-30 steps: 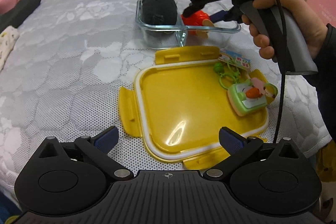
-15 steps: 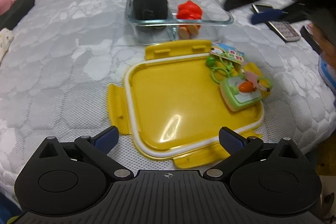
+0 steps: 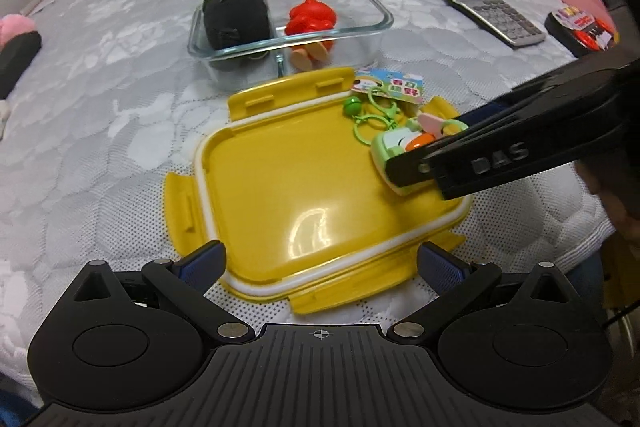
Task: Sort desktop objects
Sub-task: 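Grasp the green carrot keychain with the right tool and lift it, then lower the green carrot keychain into the glass container and release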
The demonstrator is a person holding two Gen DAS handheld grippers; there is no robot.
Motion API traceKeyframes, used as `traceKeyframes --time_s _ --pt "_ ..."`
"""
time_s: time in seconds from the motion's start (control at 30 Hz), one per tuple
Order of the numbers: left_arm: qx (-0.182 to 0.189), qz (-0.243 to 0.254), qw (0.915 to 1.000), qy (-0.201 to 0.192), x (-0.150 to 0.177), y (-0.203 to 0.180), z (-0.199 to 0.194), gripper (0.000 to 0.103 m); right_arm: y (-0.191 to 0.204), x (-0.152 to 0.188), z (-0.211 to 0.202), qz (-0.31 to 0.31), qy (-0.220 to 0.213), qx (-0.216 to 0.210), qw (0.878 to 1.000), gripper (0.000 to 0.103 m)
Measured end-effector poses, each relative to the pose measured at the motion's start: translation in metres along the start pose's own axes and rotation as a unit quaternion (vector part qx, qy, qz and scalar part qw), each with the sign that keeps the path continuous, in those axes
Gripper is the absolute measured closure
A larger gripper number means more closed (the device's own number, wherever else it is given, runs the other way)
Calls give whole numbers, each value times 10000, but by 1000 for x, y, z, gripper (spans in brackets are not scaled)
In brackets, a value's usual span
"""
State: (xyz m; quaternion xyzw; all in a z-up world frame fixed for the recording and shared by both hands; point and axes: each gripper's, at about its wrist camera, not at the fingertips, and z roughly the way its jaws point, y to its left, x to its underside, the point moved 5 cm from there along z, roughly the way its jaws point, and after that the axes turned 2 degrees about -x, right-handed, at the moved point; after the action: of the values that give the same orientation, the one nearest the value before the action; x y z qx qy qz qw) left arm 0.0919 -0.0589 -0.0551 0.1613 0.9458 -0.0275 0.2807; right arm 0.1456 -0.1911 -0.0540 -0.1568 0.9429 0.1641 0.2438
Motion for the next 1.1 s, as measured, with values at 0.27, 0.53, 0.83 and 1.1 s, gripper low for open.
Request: traceKeyframes --time_s 0.27,0.53,0.83,1.1 --pt "78 -126 9999 44 3 5 4 0 12 0 -16 -659 -342 416 9964 39" --pt "257 -280 9993 69 7 10 9 0 7 -47 -82 -249 -1136 300 9928 39" --pt "371 -564 9977 45 12 28 11 0 -13 -132 -104 153 -1922 831 9777 39" --pt "402 -842 9956 47 15 47 12 0 -34 -141 -32 516 -1198 1012 9863 39"
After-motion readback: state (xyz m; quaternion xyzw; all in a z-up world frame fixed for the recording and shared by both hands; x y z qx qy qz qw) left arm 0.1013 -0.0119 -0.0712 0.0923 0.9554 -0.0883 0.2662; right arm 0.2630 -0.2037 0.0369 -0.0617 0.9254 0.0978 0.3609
